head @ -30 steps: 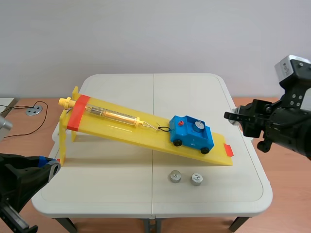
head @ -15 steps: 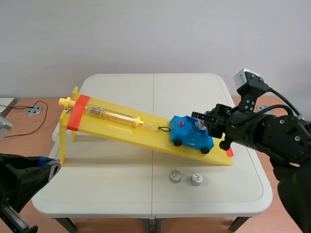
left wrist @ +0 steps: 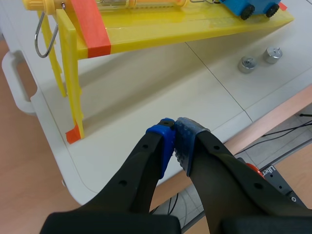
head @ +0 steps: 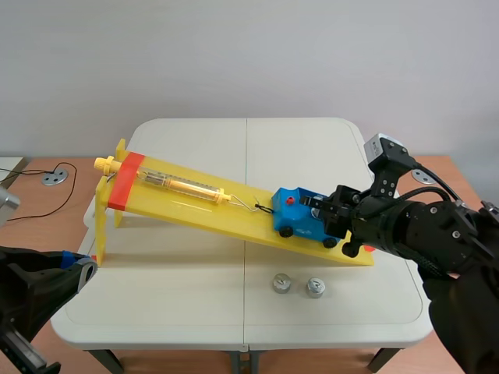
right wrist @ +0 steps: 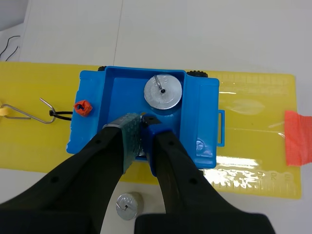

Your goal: Place the four metal weights on the blue cart on the ramp.

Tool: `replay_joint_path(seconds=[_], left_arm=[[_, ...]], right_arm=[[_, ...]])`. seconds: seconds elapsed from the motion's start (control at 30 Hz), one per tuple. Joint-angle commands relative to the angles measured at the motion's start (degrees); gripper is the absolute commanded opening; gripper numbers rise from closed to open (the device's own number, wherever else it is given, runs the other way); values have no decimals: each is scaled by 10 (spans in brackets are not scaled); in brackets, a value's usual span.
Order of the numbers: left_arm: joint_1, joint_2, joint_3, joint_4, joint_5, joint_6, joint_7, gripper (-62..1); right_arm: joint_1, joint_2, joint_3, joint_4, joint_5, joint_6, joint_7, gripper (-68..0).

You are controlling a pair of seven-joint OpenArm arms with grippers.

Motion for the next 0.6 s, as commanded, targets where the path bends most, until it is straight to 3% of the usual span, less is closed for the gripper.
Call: replay_joint_path(seconds=[0.0, 0.1, 0.33, 0.4, 0.57], left_arm=[[-13, 12, -6, 43, -42, -21, -51, -580], [-14, 12, -6, 43, -42, -21, -51, -580], [-19, 12, -6, 43, -42, -21, -51, -580], [-19, 12, -6, 43, -42, -21, -51, -580], [-19, 12, -6, 43, -42, -21, -51, -580]], right_arm=[[54, 5, 2, 45, 41, 27, 68, -545], [54, 5, 17, 45, 41, 67, 66, -465], [24, 35, 54, 98, 44, 146, 53, -417], [2, 51, 63, 128, 47, 156, 52, -381], [-64, 99, 79, 212, 53, 158, 49, -381]])
